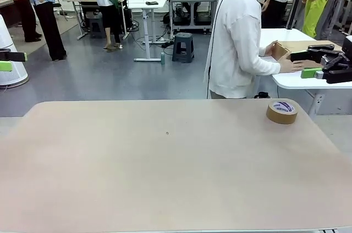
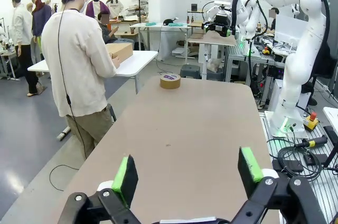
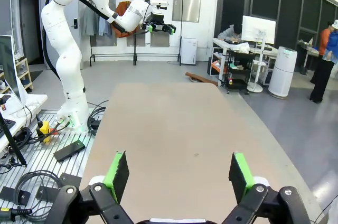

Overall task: Wrap the clocks to prevent damage.
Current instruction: After the human seals the box with tape, release both hands from the side flaps of the Package Box.

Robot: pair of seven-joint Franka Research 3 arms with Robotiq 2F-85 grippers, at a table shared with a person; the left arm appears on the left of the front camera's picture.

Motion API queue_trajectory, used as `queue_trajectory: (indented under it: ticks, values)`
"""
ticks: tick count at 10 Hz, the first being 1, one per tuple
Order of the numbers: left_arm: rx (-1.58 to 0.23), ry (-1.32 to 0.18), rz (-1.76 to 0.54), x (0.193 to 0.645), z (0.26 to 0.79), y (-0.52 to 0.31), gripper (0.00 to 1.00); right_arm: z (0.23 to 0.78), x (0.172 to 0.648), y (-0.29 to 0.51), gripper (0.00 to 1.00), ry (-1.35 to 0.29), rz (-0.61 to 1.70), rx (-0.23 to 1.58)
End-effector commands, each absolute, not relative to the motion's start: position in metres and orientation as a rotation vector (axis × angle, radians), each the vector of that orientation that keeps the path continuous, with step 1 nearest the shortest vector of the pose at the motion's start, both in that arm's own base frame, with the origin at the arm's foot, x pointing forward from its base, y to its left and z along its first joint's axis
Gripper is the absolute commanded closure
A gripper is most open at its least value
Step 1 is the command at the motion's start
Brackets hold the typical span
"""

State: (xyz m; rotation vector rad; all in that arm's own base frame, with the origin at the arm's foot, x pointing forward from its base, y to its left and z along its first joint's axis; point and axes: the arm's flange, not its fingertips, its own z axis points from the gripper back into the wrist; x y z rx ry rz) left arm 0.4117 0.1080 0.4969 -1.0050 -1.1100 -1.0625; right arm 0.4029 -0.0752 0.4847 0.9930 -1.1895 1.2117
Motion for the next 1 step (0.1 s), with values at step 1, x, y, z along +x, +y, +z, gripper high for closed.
queue_trajectory:
  ticks: [1]
  values:
    - [-1.009,-1.136,-1.059,0.4082,0.4981,0.1078,0.0,0.4833,0.4008,-0.0752,0.0,-1.194,1.208,1.002]
